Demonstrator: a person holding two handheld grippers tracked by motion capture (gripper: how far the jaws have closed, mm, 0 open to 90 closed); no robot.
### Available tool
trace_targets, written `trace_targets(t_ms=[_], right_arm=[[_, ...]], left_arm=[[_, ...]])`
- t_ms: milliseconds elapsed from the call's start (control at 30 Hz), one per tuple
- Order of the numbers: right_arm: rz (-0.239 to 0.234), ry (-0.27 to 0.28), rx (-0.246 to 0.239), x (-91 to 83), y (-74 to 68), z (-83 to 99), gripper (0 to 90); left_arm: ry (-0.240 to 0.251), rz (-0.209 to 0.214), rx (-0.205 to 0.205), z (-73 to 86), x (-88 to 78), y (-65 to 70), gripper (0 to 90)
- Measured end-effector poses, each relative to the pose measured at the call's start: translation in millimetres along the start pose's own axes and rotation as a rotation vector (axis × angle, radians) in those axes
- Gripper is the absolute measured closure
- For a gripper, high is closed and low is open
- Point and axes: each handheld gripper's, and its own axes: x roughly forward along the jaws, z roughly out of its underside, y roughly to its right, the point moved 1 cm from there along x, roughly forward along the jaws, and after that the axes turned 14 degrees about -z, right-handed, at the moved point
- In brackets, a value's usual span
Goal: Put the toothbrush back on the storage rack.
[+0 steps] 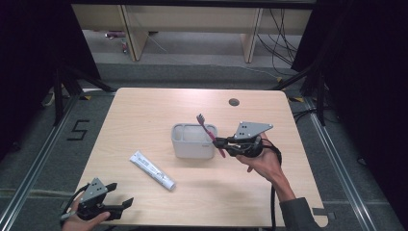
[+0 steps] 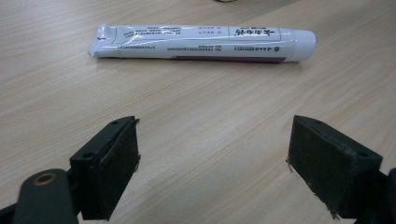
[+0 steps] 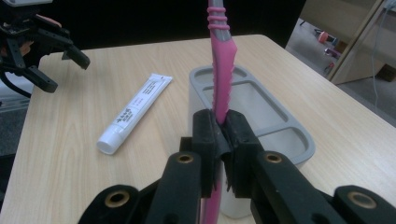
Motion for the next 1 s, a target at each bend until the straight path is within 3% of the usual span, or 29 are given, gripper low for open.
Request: trace_targets(t_ms=[433,633,667,733,1000], right_arm=[[0.041,0.04,-0.003,-4.4,8.1,-1.3,84.1],[0.039,0.039,0.012,-6.9,11.2,-2.2,84.1],[0.059,0.048,-0.001,-7.0,12.4,-2.5,84.1],[0.043,0.049,0.011,-7.6,13.6,-3.0,84.1],[0.082,0.078,0.007,-7.1,20.0,-3.0,84.1]], left_arm=[[0.003,-0.001,0.003,-0.3,-0.1,-0.3,15.7],[0.002,-0.001,0.004,-0.3,-0.2,-0.3,15.7],[0.003,-0.002,0.004,-0.4,-0.2,-0.3,15.7],[0.002,-0.001,0.004,-0.4,-0.1,-0.3,15.7],[0.002,-0.002,0.0,-0.5,-0.3,-0.1,15.7]])
